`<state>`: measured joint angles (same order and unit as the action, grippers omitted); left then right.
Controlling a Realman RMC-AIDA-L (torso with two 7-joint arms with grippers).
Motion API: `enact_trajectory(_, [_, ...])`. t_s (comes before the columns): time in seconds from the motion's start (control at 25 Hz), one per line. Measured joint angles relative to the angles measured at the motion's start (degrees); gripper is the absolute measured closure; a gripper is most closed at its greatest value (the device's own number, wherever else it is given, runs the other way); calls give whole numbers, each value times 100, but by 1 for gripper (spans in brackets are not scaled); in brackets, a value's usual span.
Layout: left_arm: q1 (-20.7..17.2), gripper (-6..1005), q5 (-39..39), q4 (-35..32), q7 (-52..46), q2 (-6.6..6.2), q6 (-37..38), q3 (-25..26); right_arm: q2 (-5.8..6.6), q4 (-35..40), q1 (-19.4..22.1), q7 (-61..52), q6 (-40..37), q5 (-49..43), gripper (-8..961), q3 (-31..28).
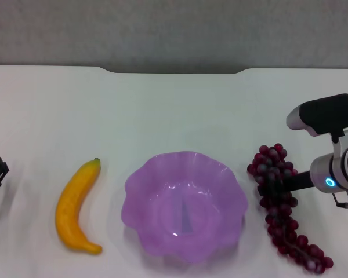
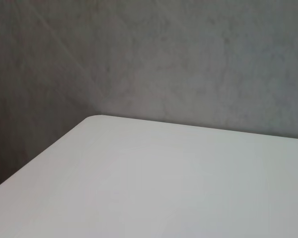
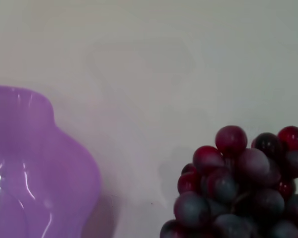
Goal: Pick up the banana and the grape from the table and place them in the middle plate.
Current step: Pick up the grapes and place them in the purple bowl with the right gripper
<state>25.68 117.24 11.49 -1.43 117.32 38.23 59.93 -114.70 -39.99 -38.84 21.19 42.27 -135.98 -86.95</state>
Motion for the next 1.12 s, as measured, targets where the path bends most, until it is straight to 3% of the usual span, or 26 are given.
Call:
enact_trajectory(0.2, [-2, 108, -16, -12, -13, -3, 15, 19, 5, 17, 106, 40, -156, 37, 267, 4])
enact_trajectory(1.12, [-43, 108, -53, -35, -15, -18, 54, 46, 4, 20, 399, 123, -735, 234, 450, 240])
